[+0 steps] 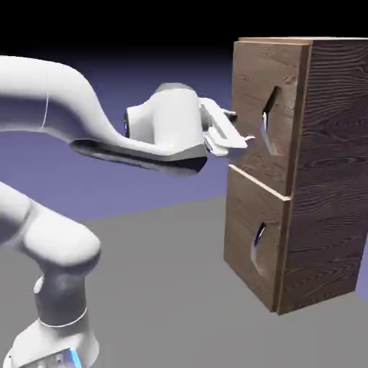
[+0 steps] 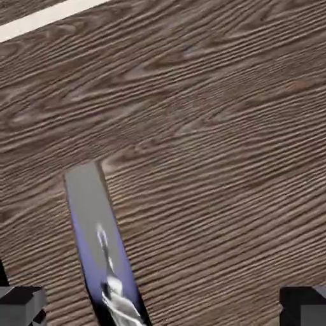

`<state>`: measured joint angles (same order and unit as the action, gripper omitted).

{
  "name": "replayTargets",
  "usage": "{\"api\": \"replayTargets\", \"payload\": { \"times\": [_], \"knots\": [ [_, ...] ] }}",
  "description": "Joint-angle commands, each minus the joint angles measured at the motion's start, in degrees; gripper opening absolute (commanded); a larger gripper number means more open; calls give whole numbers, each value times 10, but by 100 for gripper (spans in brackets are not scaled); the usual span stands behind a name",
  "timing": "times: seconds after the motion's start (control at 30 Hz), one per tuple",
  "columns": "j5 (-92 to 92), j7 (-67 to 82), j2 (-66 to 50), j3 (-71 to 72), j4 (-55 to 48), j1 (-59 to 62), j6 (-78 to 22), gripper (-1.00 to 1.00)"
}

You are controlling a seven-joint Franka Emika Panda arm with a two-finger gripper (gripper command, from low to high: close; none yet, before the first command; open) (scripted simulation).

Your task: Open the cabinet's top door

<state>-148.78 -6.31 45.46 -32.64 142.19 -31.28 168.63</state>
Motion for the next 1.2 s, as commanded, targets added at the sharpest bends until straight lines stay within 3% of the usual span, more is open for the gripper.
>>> {"api": "replayTargets", "payload": {
  "times": [0.0, 0.17, 0.3, 0.33, 0.8, 1.17],
  "knots": [
    [-25, 6, 2, -5, -3, -5, -1, 0],
    [-142, 32, 6, -35, -23, -35, -7, 0],
    [-167, 3, -63, -90, -87, -112, -28, 0],
    [-167, 3, -63, -90, -87, -112, -29, -100],
    [137, 163, -7, 151, 54, 126, -133, -100],
    [411, 294, 71, 323, 139, 195, -275, -100]
  ]
}}
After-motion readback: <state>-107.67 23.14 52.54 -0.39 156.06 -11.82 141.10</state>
